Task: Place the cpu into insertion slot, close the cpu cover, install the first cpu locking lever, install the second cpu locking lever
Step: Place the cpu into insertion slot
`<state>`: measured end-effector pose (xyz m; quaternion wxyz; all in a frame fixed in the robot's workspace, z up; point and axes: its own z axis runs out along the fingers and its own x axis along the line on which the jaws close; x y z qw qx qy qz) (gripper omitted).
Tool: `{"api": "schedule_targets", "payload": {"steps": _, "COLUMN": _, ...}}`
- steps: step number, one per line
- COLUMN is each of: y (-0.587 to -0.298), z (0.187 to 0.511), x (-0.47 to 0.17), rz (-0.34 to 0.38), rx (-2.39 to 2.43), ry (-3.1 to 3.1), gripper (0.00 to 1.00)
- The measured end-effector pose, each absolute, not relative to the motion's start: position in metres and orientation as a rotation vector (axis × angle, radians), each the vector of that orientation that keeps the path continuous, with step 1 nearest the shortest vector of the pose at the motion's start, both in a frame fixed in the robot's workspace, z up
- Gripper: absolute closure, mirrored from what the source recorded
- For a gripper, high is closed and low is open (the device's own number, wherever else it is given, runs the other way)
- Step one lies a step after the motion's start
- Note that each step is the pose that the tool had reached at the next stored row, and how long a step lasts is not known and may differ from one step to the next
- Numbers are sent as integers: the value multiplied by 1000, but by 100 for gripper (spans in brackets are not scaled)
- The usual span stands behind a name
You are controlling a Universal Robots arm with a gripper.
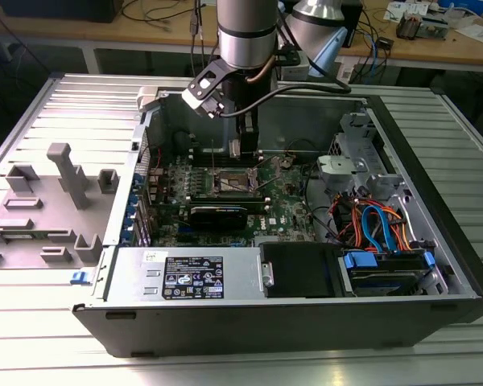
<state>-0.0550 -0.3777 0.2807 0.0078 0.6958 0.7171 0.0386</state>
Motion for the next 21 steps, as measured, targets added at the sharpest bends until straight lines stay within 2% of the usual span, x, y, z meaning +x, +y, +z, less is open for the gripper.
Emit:
{"api": "schedule_targets", "payload": {"steps": 8, "y": -378, "z": 279, "x": -55, "rz": 121, "rx": 2175, "ry": 2242, "gripper": 46}}
{"api": "schedule_targets", "payload": {"steps": 21, "y": -378, "z": 247, "x": -61, "rz": 121, "rx": 2175, "ry": 2242, "gripper": 46}}
